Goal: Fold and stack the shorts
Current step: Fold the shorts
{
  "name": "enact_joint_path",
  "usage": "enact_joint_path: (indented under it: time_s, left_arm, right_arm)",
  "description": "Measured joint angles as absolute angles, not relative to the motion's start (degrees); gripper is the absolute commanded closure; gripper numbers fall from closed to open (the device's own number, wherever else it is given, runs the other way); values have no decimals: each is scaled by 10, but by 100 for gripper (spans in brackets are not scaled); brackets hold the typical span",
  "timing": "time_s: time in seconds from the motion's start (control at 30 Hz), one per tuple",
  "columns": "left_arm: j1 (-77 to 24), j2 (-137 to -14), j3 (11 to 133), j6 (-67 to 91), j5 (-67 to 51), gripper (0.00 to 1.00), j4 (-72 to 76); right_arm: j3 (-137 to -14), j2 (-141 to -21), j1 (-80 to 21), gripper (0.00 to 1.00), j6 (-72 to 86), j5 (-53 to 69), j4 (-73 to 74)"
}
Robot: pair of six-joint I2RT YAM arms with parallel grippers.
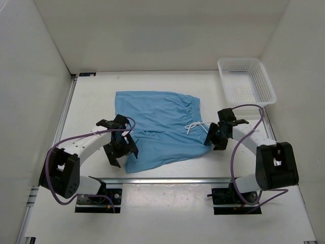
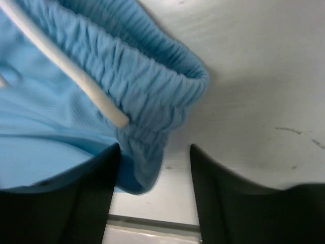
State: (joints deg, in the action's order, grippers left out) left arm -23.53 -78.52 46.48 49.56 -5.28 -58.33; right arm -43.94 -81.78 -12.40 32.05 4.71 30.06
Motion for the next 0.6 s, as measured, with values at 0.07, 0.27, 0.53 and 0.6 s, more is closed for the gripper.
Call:
enact_joint_path:
  time_s: [0.07,0.27,0.53,0.6]
  left_arm:
    - [-240,-776,465,509,-57,0,-581]
    - [-251,-771,422,552,-79,4,-539]
    - [-295,-851,408,597,-95,52,-505]
    - [-295,-863,416,597,-95,78,-506]
  right_arm:
    - [-425,-802,-124,25,323,47,301]
    - [-419,-780,-124,18,329,49,291]
    - [-392,-780,-103,34,330,64,274]
    - [-385,-780,-100,45,333,66,267]
